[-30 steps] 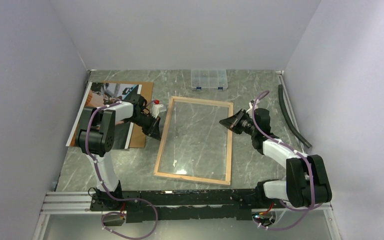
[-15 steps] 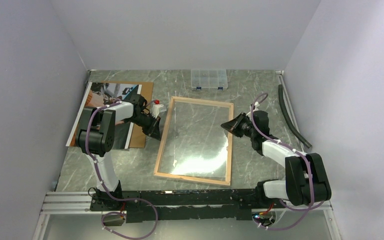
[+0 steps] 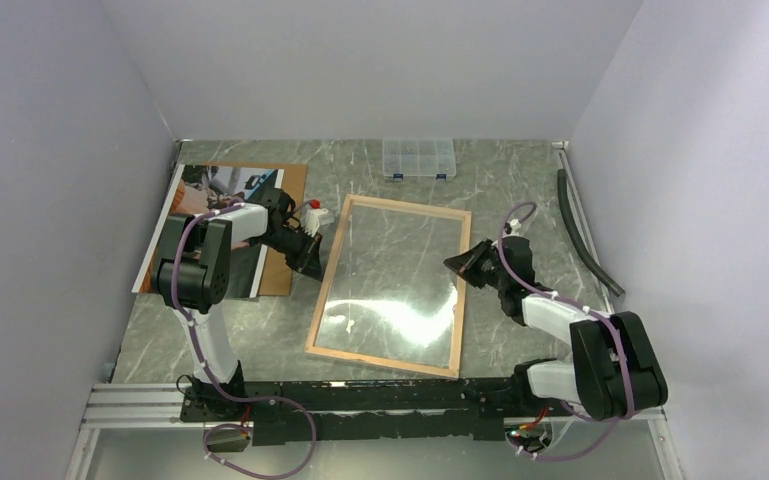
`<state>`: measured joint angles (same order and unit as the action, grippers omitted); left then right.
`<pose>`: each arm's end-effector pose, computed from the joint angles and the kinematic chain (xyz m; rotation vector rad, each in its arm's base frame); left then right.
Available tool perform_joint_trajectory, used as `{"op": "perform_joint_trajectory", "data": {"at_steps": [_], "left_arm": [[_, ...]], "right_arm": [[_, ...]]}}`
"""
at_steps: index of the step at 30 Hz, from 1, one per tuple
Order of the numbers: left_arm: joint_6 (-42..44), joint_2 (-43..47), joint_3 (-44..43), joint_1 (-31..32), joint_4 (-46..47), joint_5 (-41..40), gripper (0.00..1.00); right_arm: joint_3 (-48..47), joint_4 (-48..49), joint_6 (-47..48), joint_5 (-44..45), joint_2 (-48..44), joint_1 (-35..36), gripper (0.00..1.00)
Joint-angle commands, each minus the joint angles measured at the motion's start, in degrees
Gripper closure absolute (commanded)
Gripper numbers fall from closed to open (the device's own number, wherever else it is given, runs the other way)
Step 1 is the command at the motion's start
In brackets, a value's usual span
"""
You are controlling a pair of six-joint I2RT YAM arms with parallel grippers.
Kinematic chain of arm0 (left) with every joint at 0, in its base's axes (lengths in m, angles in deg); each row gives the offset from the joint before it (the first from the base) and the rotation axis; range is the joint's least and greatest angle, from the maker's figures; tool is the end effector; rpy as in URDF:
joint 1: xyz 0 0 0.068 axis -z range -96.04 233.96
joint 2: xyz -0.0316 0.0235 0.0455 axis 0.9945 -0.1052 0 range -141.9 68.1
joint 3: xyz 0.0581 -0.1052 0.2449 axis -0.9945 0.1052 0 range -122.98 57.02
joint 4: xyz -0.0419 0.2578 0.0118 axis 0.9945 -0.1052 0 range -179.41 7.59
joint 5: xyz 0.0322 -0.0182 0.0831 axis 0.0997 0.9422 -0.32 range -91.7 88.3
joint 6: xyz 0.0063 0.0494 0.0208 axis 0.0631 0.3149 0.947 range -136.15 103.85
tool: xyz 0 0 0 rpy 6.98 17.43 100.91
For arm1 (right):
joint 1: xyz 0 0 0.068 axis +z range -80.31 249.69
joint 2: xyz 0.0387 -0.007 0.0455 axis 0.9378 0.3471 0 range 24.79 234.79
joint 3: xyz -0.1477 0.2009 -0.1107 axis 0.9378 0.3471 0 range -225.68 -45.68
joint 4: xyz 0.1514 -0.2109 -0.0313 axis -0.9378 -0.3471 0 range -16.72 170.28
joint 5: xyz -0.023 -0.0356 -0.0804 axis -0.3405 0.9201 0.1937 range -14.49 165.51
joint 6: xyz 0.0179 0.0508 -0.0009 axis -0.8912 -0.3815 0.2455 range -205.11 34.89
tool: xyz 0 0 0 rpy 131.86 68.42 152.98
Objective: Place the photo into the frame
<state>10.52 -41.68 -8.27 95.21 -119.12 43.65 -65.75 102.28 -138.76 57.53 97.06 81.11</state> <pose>0.3298 -0.0916 0.1351 0.9543 2.5118 -1.0839 0.2237 0.0563 0.1539 0.6130 2.1496 0.9855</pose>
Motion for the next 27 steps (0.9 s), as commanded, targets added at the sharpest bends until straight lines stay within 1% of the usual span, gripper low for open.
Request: {"op": "perform_joint_trajectory", "data": {"at_steps": [1,14,19,21,22,25,26,27], "left_arm": [[-0.7,1.1,-0.7,0.9,0.1,4.8,0.97],[-0.8,1.2,-0.3,0.8,0.2,5.0,0.97],[-0.5,1.4,-0.1,0.9,0.0,5.0,0.97],[-0.5,1.5,-0.1,0.9,-0.1,4.9,0.97],[-0.4,1.4,0.0,0.9,-0.2,4.9,0.97],[-0.4,1.6,0.1,0.8,-0.2,4.9,0.97],[-0.4,1.7,0.1,0.8,-0.1,4.9,0.97],[-0.4,1.7,0.1,0.8,-0.1,4.9,0.97]], "right_arm": [[1.0,5.1,-2.1,1.3,0.4,1.6,1.0],[-0.7,2.1,-1.5,4.8,3.1,2.1,1.0],[-3.1,-0.6,0.8,4.7,4.4,2.5,1.0],[-4.9,-3.2,2.5,4.7,4.6,2.8,0.89],[-6.0,-5.4,3.7,4.9,4.6,2.9,0.79],[-9.3,-11.4,7.4,6.5,4.4,3.5,0.6],[-9.8,-12.7,8.2,6.8,4.2,3.7,0.56],[-10.1,-13.6,8.8,7.0,3.9,3.8,0.54]]}}
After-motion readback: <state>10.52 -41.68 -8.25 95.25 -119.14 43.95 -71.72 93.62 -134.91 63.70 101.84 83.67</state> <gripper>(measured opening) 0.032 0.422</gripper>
